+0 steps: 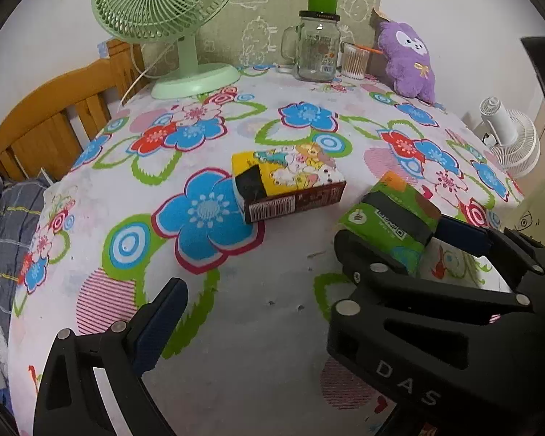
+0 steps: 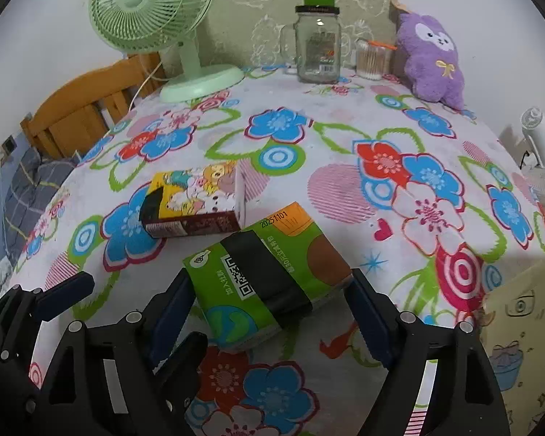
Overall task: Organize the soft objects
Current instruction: 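Lower the left tool around the yellow cartoon snack box and close it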
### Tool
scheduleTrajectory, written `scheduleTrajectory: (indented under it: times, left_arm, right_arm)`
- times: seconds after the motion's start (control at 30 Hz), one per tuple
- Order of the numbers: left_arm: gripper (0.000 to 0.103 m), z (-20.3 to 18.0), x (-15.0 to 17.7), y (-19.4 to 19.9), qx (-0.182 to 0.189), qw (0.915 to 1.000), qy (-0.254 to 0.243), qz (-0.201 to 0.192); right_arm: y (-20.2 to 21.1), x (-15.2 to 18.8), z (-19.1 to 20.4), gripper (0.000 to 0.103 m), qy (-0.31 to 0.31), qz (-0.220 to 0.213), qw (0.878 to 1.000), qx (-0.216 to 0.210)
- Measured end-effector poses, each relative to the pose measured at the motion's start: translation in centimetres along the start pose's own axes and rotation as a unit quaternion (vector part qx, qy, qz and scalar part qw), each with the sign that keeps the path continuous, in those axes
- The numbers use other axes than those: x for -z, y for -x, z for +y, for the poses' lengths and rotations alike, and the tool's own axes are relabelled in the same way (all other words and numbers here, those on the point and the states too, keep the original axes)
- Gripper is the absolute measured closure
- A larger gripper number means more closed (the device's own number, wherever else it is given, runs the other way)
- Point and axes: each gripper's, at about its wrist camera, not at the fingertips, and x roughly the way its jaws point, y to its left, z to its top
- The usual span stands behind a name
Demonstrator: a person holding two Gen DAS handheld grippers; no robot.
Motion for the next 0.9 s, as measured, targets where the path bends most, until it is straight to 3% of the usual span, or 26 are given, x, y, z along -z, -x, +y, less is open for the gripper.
scheduleTrajectory:
  times: [0.47, 0.9]
  left_arm:
    - [0.004, -1.4, -2.5, -0.3, -0.001, 0.9996, 0.01, -0.026]
    - [0.005, -2.1, -4.4, -2.0, -0.04, 0.9988, 0.018, -0.023]
  right_arm:
    - [2.0, -1.4, -1.8, 0.019, -0.039, -0.028, 0.999, 0.014]
    - [1.2, -2.6, -3.8, 0.019, -0.089, -0.036, 0.995, 0.033]
